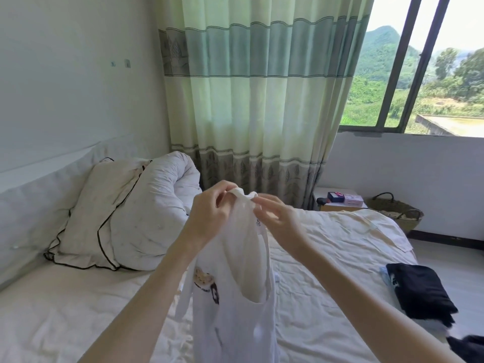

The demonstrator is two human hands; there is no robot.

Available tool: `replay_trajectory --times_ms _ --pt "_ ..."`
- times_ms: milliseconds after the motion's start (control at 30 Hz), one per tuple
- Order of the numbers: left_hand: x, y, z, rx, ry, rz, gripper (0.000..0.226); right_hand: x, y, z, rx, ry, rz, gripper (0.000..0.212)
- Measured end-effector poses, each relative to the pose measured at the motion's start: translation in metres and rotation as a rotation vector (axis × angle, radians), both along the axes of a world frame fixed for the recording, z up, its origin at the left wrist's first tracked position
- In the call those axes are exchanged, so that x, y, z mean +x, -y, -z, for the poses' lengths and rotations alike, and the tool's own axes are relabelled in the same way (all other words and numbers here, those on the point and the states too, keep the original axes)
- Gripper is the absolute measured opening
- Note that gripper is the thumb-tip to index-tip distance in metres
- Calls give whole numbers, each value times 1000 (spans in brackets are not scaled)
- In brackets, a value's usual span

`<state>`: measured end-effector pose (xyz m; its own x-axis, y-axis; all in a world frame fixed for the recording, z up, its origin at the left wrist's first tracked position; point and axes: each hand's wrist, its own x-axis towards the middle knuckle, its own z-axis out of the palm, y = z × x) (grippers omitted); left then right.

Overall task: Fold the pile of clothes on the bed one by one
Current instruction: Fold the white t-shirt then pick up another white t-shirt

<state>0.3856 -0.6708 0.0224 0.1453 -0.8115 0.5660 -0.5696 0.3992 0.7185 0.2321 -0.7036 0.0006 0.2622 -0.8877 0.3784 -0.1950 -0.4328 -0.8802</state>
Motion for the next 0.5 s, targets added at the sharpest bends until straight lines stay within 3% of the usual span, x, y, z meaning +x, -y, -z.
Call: replay_trajectory --times_ms 133,267,333,500 --pt "9 -4 -5 -3 70 2 13 15 1 5 -161 -108 192 9" --pt "35 -10 -2 -105 285 -136 9 7 7 -5 -424 -223 229 21" --pt "55 -8 2 -31 460 -197 6 -1 14 -15 -528 -338 191 25" --pt "78 2 8 212 548 -292 9 -5 34 -43 -381 -380 179 32"
